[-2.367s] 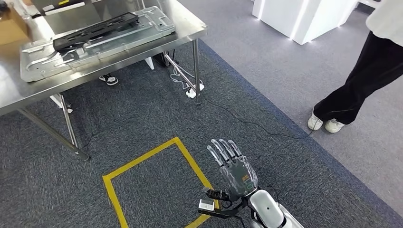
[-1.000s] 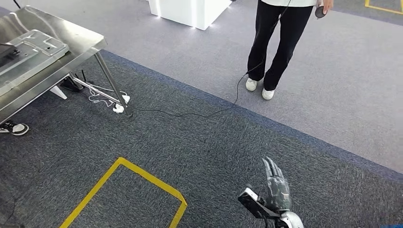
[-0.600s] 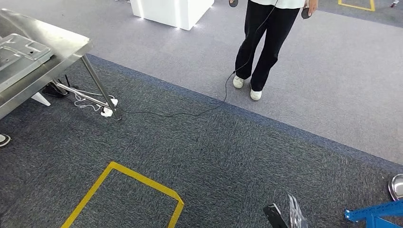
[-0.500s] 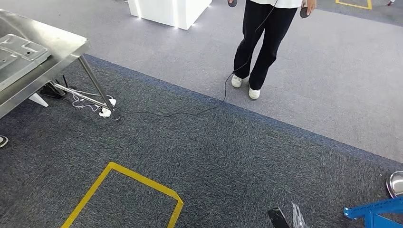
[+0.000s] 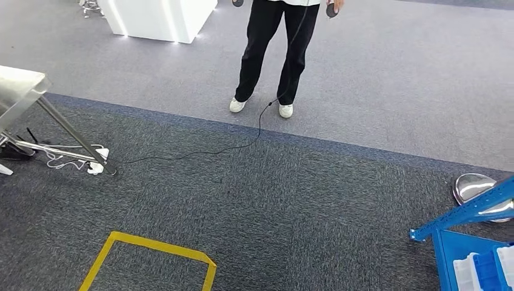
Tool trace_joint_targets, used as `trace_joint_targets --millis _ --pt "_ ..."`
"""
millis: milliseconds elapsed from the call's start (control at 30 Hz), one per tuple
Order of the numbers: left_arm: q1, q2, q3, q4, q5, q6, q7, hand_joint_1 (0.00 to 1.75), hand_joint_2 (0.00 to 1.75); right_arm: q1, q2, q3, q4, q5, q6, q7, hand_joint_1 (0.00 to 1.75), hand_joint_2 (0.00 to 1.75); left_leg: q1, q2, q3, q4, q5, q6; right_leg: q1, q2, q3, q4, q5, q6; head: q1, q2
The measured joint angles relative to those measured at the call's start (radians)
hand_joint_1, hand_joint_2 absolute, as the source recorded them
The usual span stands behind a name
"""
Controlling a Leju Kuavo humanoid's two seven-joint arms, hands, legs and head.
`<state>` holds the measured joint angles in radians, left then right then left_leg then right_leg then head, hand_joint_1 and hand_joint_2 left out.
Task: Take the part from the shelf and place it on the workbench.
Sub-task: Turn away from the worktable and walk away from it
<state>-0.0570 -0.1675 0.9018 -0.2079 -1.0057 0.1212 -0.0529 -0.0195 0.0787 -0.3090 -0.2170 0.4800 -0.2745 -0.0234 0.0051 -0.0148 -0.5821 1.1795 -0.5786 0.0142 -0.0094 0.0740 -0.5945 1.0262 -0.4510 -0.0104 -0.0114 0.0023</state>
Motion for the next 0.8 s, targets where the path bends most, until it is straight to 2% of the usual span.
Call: trace_joint_targets --millis 67,100,133,167,200,233,267,333,367,400,433,467,500,567,600,633,700,733,800 --pt "0.001 0.0 0.0 0.0 0.0 0.0 -0.004 0.0 0.0 -0.003 0.001 0.0 0.004 0.002 0.002 0.0 0.0 0.0 -0.002 -0.036 0.06 -0.129 0.054 0.009 0.0 0.023 -0.001 0.001 0.004 0.007 0.0 0.0" --pt "0.001 0.0 0.001 0.0 0.0 0.0 -0.005 0.0 0.0 -0.004 0.002 0.0 0.006 0.002 0.002 0.0 0.0 0.0 -0.004 -0.047 0.073 -0.16 0.064 0.012 -0.001 0.032 -0.003 0.001 0.007 0.012 0.0 0.0" --pt "-0.001 0.0 0.001 0.0 0.001 0.0 -0.007 0.0 0.0 -0.004 0.003 0.0 0.008 0.003 0.003 0.001 0.0 0.0 -0.007 -0.045 0.074 -0.166 0.063 0.014 -0.002 0.041 -0.005 0.0 0.01 0.018 0.0 0.0" --pt "-0.002 0.0 0.001 0.0 0.002 -0.001 -0.013 0.0 0.0 -0.003 0.003 0.0 0.01 0.005 0.002 0.004 0.0 0.0 -0.009 -0.035 0.074 -0.17 0.068 0.019 -0.003 0.051 -0.007 -0.003 0.014 0.025 0.0 0.0" --pt "-0.004 0.0 0.001 0.0 0.005 -0.002 -0.024 0.0 0.0 -0.002 0.002 0.0 0.013 0.006 0.001 0.011 0.0 0.0 -0.008 -0.023 0.076 -0.176 0.074 0.025 -0.004 0.051 -0.009 -0.002 0.014 0.03 0.0 0.0" --pt "-0.005 -0.001 0.002 0.0 0.008 -0.004 -0.04 0.0 0.0 -0.001 0.002 0.0 0.015 0.005 -0.001 0.018 0.0 0.0 -0.006 -0.01 0.078 -0.184 0.081 0.033 -0.002 0.036 -0.016 0.008 0.005 0.033 0.0 0.0" --pt "-0.005 -0.002 0.002 0.0 0.011 -0.006 -0.057 0.0 0.0 -0.002 0.002 -0.002 0.017 0.002 -0.003 0.027 0.0 0.0 -0.005 0.003 0.078 -0.192 0.088 0.041 0.001 0.012 -0.03 0.037 -0.016 0.036 0.001 0.0" --pt "-0.003 -0.004 0.003 0.0 0.016 -0.007 -0.081 0.0 0.0 -0.004 0.002 -0.005 0.018 -0.002 -0.006 0.039 0.0 0.0 -0.007 0.029 0.075 -0.197 0.094 0.051 0.002 -0.045 -0.083 0.153 -0.086 0.039 0.002 0.0" --pt "-0.003 -0.005 0.006 0.0 0.02 -0.006 -0.084 0.0 0.0 -0.004 0.002 -0.006 0.018 0.0 -0.006 0.044 0.0 0.0 -0.009 0.044 0.072 -0.196 0.094 0.052 0.001 -0.058 -0.111 0.217 -0.115 0.042 0.002 0.0" --pt "-0.002 -0.005 0.009 0.0 0.024 -0.005 -0.082 0.0 0.0 -0.004 0.001 -0.007 0.019 0.004 -0.005 0.047 0.0 0.0 -0.011 0.058 0.069 -0.194 0.093 0.053 -0.002 -0.064 -0.128 0.26 -0.128 0.045 0.002 0.0" --pt "-0.003 -0.005 0.013 0.0 0.025 -0.005 -0.079 0.0 0.0 -0.003 0.0 -0.006 0.019 0.009 -0.004 0.048 0.0 0.0 -0.011 0.072 0.067 -0.192 0.092 0.052 -0.004 -0.068 -0.127 0.268 -0.124 0.048 0.002 0.0" --pt "-0.004 -0.006 0.015 0.0 0.023 -0.007 -0.074 0.0 0.0 -0.002 -0.001 -0.007 0.02 0.011 -0.005 0.045 0.0 0.0 -0.011 0.084 0.066 -0.191 0.091 0.051 -0.006 -0.074 -0.104 0.233 -0.102 0.05 0.002 0.0" --pt "-0.004 -0.007 0.016 0.0 0.017 -0.01 -0.068 0.0 0.0 -0.002 -0.004 -0.007 0.02 0.012 -0.007 0.04 0.0 0.0 -0.011 0.096 0.067 -0.188 0.088 0.048 -0.007 -0.087 -0.064 0.167 -0.072 0.051 0.002 0.0" --pt "-0.006 -0.011 0.016 0.0 0.003 -0.012 -0.055 0.0 0.0 -0.005 -0.009 -0.01 0.02 0.009 -0.012 0.028 0.0 0.0 -0.014 0.115 0.068 -0.182 0.081 0.04 -0.005 -0.128 0.008 0.039 -0.031 0.047 0.002 0.0" --pt "-0.007 -0.013 0.016 0.0 -0.002 -0.012 -0.052 0.0 0.0 -0.008 -0.011 -0.012 0.02 0.007 -0.014 0.025 0.0 0.0 -0.016 0.123 0.069 -0.179 0.076 0.034 -0.003 -0.14 0.025 0.006 -0.025 0.042 0.002 0.0" --pt "-0.009 -0.014 0.016 0.0 -0.002 -0.009 -0.057 0.0 0.0 -0.01 -0.012 -0.014 0.02 0.006 -0.014 0.023 0.0 0.0 -0.018 0.131 0.071 -0.177 0.072 0.028 0.0 -0.141 0.028 -0.004 -0.026 0.036 0.002 0.0" --pt "-0.014 -0.018 0.017 0.0 0.01 -0.002 -0.087 0.0 0.0 -0.01 -0.013 -0.016 0.021 0.01 -0.009 0.031 0.0 0.0 -0.017 0.144 0.078 -0.175 0.066 0.017 -0.001 -0.118 0.028 -0.008 -0.023 0.025 0.002 0.0" --pt "-0.017 -0.019 0.019 0.0 0.021 0.001 -0.11 0.0 0.0 -0.01 -0.013 -0.016 0.021 0.016 -0.005 0.036 0.0 0.0 -0.015 0.133 0.078 -0.167 0.057 0.011 -0.004 -0.108 0.028 -0.01 -0.02 0.018 0.001 0.0" --pt "-0.024 -0.02 0.027 0.0 0.041 0.005 -0.146 0.0 0.0 -0.011 -0.012 -0.016 0.022 0.025 0.0 0.044 0.0 0.0 -0.008 0.078 0.051 -0.096 0.006 0.001 -0.009 -0.089 0.028 -0.015 -0.012 0.006 0.001 0.0"
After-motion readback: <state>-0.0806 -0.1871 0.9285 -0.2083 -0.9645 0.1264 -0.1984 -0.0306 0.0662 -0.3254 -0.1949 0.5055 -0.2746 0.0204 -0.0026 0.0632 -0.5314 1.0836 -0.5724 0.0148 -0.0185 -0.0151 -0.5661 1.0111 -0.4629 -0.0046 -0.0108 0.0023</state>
